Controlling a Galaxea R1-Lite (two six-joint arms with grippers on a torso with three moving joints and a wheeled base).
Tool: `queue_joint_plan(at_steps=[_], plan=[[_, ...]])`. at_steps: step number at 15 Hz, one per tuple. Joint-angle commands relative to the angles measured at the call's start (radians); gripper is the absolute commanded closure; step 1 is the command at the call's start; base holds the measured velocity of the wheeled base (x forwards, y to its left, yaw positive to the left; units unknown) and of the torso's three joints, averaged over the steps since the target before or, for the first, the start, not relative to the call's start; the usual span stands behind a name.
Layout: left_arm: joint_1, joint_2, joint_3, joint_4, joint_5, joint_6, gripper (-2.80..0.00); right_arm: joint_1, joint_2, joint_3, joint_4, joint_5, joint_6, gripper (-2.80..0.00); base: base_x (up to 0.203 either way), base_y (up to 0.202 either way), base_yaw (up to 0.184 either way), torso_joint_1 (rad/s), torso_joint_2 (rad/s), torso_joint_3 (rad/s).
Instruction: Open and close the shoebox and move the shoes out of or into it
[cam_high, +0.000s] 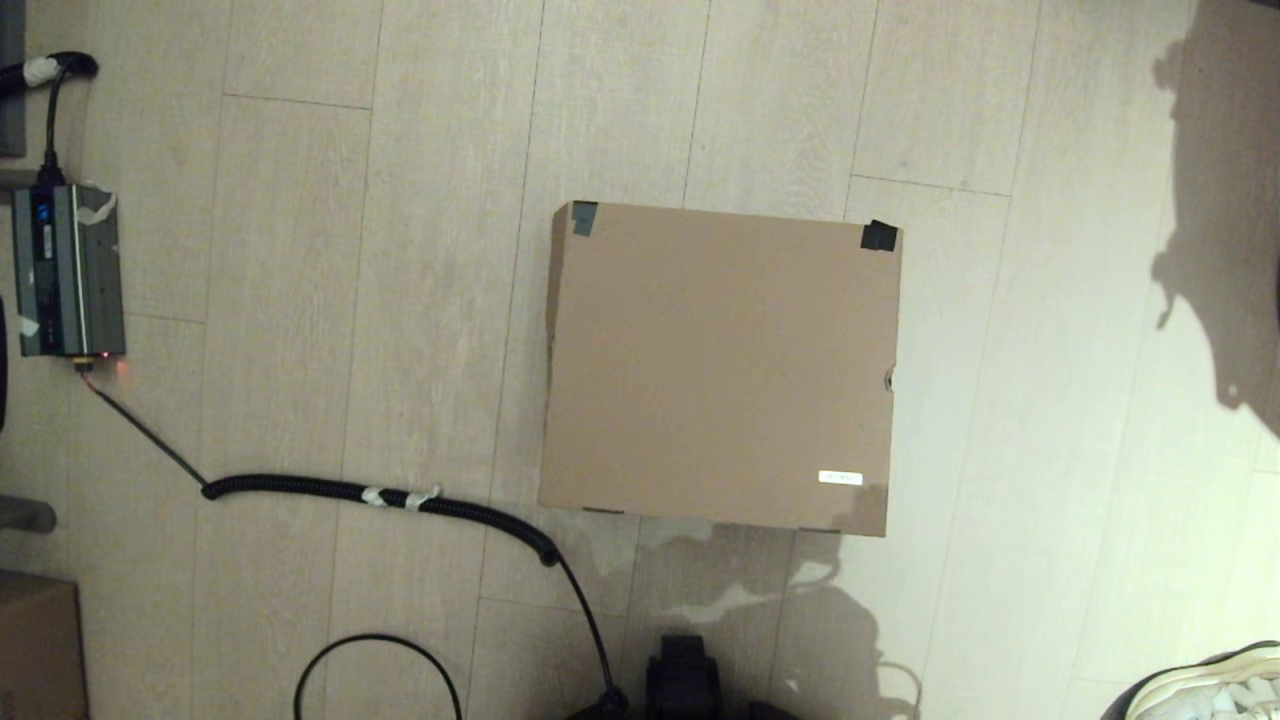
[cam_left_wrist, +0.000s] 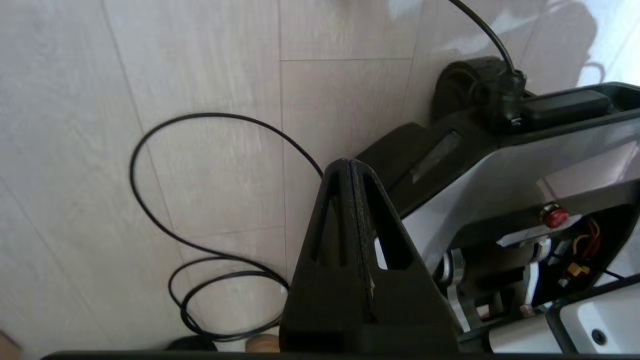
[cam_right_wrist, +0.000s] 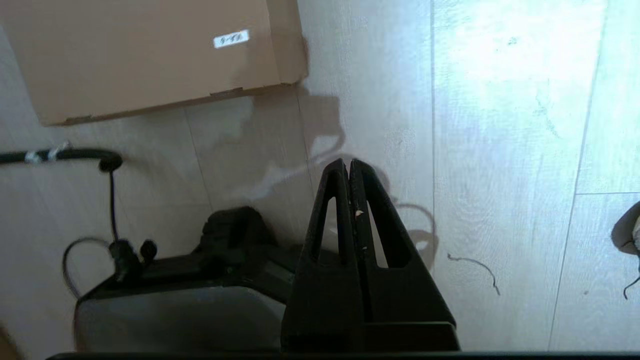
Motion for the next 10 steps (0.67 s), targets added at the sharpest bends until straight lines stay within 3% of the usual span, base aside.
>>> queue_joint_plan(at_steps=[1,3,6,8,10], plan=[[0.007,-0.028,-0.005,0.002,-0.003,0.000,0.00,0.033,0.192,-0.030,0.002,0.009,-0.042,0.00,0.000,0.000,0.000,0.000,0.00,0.000],[0.007,-0.045,-0.005,0.002,-0.002,0.001,0.00,0.145,0.412,-0.084,0.003,0.012,-0.152,0.00,0.000,0.000,0.000,0.000,0.00,0.000],[0.005,-0.128,-0.028,0.087,-0.002,0.001,0.00,0.340,0.522,-0.053,0.045,-0.035,-0.558,0.00,0.000,0.000,0.000,0.000,0.00,0.000],[0.005,-0.191,-0.058,0.186,-0.002,0.000,0.00,0.438,0.466,-0.051,0.125,-0.104,-0.598,0.00,0.000,0.000,0.000,0.000,0.00,0.000],[0.007,-0.201,-0.061,0.194,0.002,-0.002,0.00,0.469,0.428,-0.059,0.147,-0.232,-0.600,0.00,0.000,0.000,0.000,0.000,0.00,0.000]])
